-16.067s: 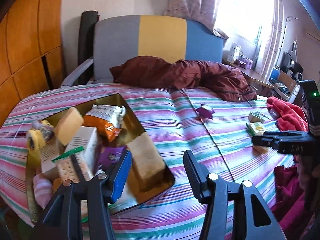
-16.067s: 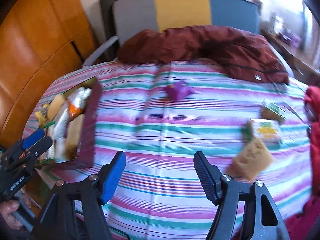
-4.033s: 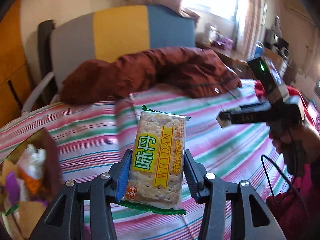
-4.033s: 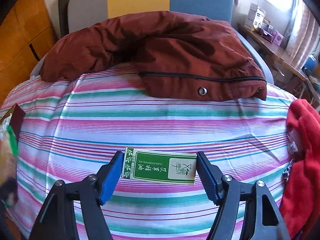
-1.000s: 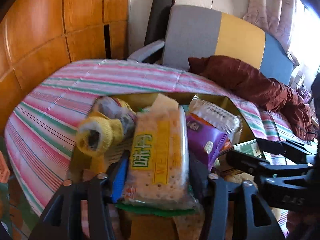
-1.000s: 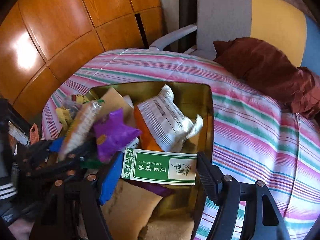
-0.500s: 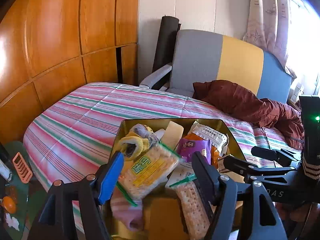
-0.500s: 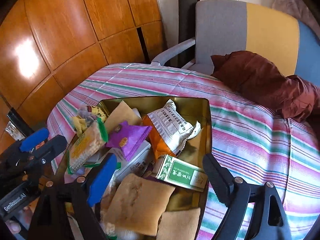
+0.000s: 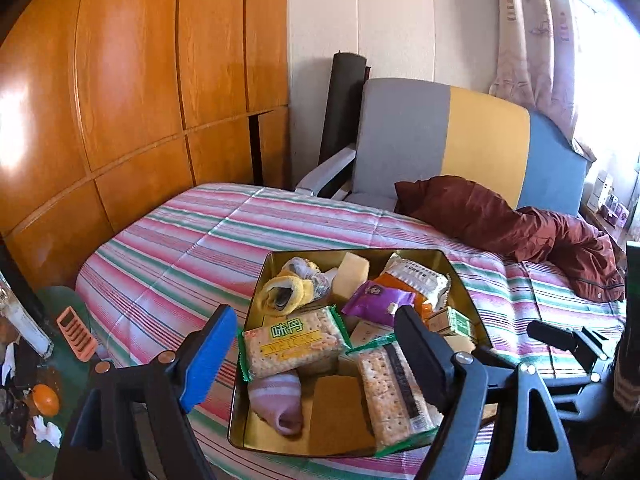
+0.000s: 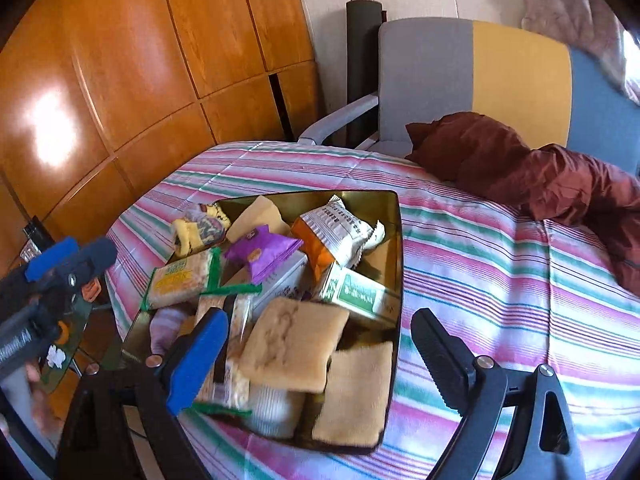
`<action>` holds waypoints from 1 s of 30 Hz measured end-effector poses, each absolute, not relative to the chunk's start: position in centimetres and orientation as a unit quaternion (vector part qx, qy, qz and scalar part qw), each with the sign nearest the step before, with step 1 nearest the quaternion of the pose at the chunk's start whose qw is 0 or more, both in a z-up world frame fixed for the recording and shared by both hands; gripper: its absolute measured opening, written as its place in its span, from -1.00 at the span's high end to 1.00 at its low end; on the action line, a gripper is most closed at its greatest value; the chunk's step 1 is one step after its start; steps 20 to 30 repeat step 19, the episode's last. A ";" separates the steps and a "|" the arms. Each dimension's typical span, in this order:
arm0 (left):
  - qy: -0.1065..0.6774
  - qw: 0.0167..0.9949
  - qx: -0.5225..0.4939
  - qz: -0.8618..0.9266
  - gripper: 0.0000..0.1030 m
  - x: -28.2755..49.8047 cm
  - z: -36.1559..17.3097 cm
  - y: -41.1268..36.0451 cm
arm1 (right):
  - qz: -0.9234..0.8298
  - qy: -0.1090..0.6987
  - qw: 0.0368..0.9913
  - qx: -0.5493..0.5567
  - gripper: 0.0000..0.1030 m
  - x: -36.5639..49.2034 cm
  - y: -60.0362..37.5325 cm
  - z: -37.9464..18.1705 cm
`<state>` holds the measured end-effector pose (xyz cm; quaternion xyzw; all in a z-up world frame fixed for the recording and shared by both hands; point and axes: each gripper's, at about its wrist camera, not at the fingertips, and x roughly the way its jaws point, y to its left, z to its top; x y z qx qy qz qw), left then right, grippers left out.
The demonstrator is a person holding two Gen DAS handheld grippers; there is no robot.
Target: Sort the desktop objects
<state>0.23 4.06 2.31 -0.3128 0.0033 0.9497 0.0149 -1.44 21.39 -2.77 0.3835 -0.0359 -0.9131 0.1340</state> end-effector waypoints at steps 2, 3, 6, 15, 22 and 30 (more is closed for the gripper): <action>-0.003 0.020 -0.312 0.950 -0.60 0.6 2.7 4.4 | -0.915 -0.036 0.132 0.379 -0.83 -0.5 21.5 -2.7; -0.004 0.018 -0.308 0.951 -0.60 0.8 2.9 4.5 | -0.916 -0.037 0.129 0.378 -0.84 0.0 21.7 -2.8; 0.003 0.003 -0.303 0.953 -0.62 1.5 3.3 5.4 | -0.917 -0.037 0.125 0.378 -0.85 1.1 22.0 -3.1; 0.018 0.004 -0.293 0.956 -0.27 2.7 2.9 7.1 | -0.915 -0.046 0.103 0.388 -0.85 2.7 24.3 -4.5; 0.023 0.005 -0.292 0.956 -0.27 2.7 2.8 7.4 | -0.915 -0.060 0.087 0.389 -0.85 2.8 25.6 -4.9; 0.023 0.005 -0.292 0.956 -0.27 2.7 2.8 7.4 | -0.915 -0.060 0.087 0.389 -0.85 2.8 25.6 -4.9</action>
